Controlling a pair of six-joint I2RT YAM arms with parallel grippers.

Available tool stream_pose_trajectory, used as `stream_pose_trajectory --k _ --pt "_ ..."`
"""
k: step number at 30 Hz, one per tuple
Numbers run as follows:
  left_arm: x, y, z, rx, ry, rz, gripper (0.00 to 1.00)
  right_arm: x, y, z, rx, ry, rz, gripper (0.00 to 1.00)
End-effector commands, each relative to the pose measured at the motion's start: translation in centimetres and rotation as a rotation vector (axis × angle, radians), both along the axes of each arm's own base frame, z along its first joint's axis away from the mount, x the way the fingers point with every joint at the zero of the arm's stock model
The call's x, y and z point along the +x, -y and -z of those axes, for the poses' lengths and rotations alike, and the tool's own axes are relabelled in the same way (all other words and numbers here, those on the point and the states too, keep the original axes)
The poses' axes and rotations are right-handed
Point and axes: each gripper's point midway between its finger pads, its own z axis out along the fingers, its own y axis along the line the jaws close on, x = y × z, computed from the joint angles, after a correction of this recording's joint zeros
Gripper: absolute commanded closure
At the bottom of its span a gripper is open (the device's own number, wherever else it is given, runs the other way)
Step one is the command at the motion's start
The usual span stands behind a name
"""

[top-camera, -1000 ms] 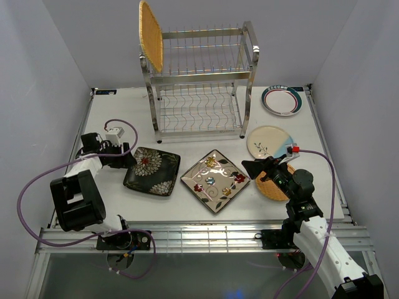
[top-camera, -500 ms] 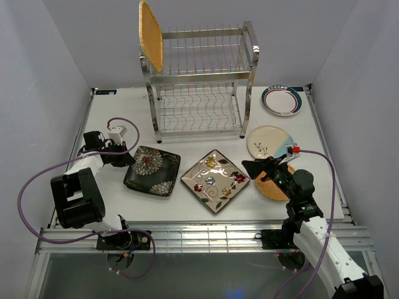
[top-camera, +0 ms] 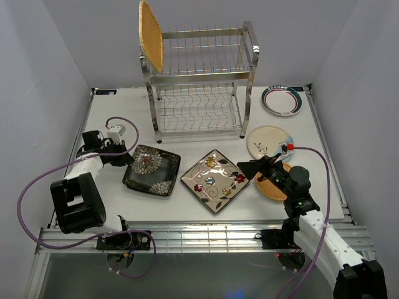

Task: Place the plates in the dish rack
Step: Pick up the plate at the center of the board.

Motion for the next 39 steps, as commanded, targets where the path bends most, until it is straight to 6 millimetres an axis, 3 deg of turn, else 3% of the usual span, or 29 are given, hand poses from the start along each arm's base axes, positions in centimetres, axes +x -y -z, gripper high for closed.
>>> stream_pose_trajectory --k 1,6,13,18,19,20,21,22,23,24,25,26,28,29,31,39 --pt "0.7 -1.6 -1.5 0.082 0.08 -0.03 1.0 -0.3 -1.8 -2.4 0.043 0.063 -0.07 0.04" --pt "0.6 -2.8 -2.3 0.062 0.097 -0.071 1.0 -0.5 -4.6 -2.1 0.034 0.045 -0.119 0.02" --pt "0.5 -3.8 -2.9 0.054 0.115 -0.098 1.0 -1.5 -11.4 -2.1 0.039 0.0 -0.245 0.0" --pt "0.4 -4.0 -3.0 0.056 0.117 -0.106 1.0 -1.0 -17.4 -2.3 0.033 -0.025 -0.315 0.22" --pt "0.4 -4.0 -3.0 0.057 0.118 -0.107 1.0 -1.2 -18.6 -2.2 0.031 -0.028 -0.335 0.33" --pt "0.4 -4.0 -3.1 0.056 0.12 -0.108 1.0 -1.1 -19.8 -0.8 0.01 -0.061 -0.346 0.4" --pt "0.4 -4.1 -3.2 0.059 0.123 -0.11 1.0 -0.5 -20.9 -1.8 0.033 -0.046 -0.35 0.46" --pt "0.4 -4.1 -3.1 0.056 0.12 -0.111 1.0 -0.6 -21.8 -1.9 0.046 -0.046 -0.363 0.56" --pt "0.4 -4.1 -3.2 0.058 0.122 -0.11 1.0 -0.1 -22.7 -0.3 0.035 -0.087 -0.366 0.62" --pt "0.4 -4.2 -3.2 0.059 0.124 -0.109 1.0 0.3 -23.8 -1.2 0.057 -0.075 -0.378 0.7" --pt "0.3 -4.1 -3.2 0.059 0.124 -0.109 1.0 0.5 -24.5 -0.9 0.057 -0.085 -0.387 0.71" --pt "0.3 -4.2 -3.3 0.06 0.126 -0.111 1.0 0.8 -25.2 0.9 0.039 -0.124 -0.392 0.72" --pt "0.3 -4.2 -3.3 0.06 0.126 -0.112 1.0 1.4 -26.7 0.6 0.052 -0.123 -0.406 0.8" --pt "0.3 -4.2 -3.3 0.059 0.126 -0.11 1.0 1.6 -27.1 2.1 0.033 -0.149 -0.403 0.82" --pt "0.3 -4.2 -3.3 0.058 0.128 -0.111 1.0 2.3 -28.0 2.9 0.029 -0.161 -0.396 0.89" --pt "0.3 -4.2 -3.5 0.064 0.133 -0.111 1.0 3.2 -30.6 6.2 -0.106 -0.219 -0.364 0.92"
